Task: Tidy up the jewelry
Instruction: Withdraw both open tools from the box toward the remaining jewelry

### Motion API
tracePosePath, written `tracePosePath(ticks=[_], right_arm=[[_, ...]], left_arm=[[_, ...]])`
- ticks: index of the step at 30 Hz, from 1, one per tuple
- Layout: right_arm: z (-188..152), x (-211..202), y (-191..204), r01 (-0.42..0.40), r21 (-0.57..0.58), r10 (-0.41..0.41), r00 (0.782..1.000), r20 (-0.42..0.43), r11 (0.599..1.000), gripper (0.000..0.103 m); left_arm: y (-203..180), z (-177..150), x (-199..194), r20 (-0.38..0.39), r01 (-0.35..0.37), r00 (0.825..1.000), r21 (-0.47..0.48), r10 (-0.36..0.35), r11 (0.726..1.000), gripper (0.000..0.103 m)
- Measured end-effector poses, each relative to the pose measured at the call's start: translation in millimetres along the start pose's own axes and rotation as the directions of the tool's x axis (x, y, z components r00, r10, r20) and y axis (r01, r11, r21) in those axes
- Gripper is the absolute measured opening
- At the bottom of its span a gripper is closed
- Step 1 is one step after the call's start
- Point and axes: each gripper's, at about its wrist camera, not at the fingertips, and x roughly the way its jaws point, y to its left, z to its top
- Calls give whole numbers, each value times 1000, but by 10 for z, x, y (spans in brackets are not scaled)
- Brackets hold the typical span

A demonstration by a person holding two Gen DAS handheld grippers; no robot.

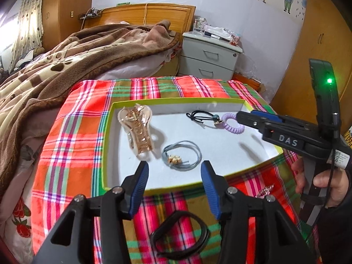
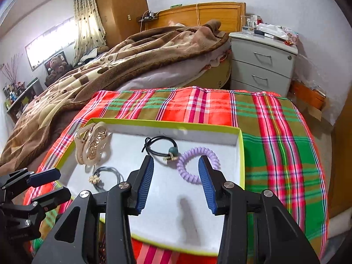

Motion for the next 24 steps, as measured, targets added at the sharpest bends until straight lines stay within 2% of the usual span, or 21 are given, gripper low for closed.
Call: tracePosePath(ticks=[12, 14, 18, 24], right_arm=[[-309, -415, -47, 5, 38, -7, 999, 41, 999, 45], [-383, -490, -68, 11, 46, -13, 999, 45, 999, 53], [-570, -631, -123, 26, 64, -29, 999, 42, 998, 53], [-847, -756, -144, 52, 46, -52, 999, 14, 998, 53]], left_arm=[[89, -239, -260, 29, -37, 999, 1, 37, 999, 52], [124, -285, -286, 22, -39, 999, -5, 39, 999, 52], [229, -415, -316, -6, -18, 1000, -40, 18, 999, 57], [343, -622, -346, -26, 5, 1000, -83, -7, 997, 57]])
